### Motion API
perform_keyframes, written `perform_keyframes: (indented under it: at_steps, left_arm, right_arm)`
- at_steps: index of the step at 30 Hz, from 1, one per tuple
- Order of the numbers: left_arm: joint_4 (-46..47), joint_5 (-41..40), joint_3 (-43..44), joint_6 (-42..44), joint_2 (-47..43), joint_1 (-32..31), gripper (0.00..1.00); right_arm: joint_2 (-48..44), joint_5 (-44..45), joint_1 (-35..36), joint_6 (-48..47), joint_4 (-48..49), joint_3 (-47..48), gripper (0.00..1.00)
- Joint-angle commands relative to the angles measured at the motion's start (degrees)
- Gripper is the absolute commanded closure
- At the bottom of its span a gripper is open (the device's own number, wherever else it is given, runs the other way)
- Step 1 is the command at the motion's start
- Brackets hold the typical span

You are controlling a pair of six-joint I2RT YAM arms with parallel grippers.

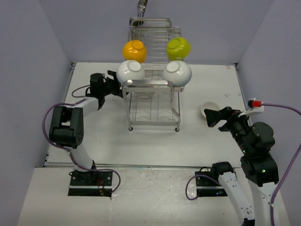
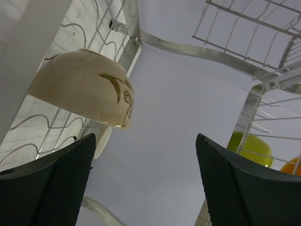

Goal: Unload the bowls from the dish rack

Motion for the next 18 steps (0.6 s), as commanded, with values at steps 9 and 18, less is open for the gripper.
perform_keyframes:
  at_steps: [9, 18]
  left_arm:
    - [-11.5, -3.0, 7.2, 1.7, 2.8, -3.4, 0.15]
    - [-11.1, -4.6, 8.3, 1.1, 4.6, -4.7, 0.23]
  right_arm:
    - [-0.2, 1.0, -0.2, -0.2, 0.5, 1.6, 0.01]
    - [0.1, 0.7, -0.2, -0.5, 0.8, 1.8, 0.01]
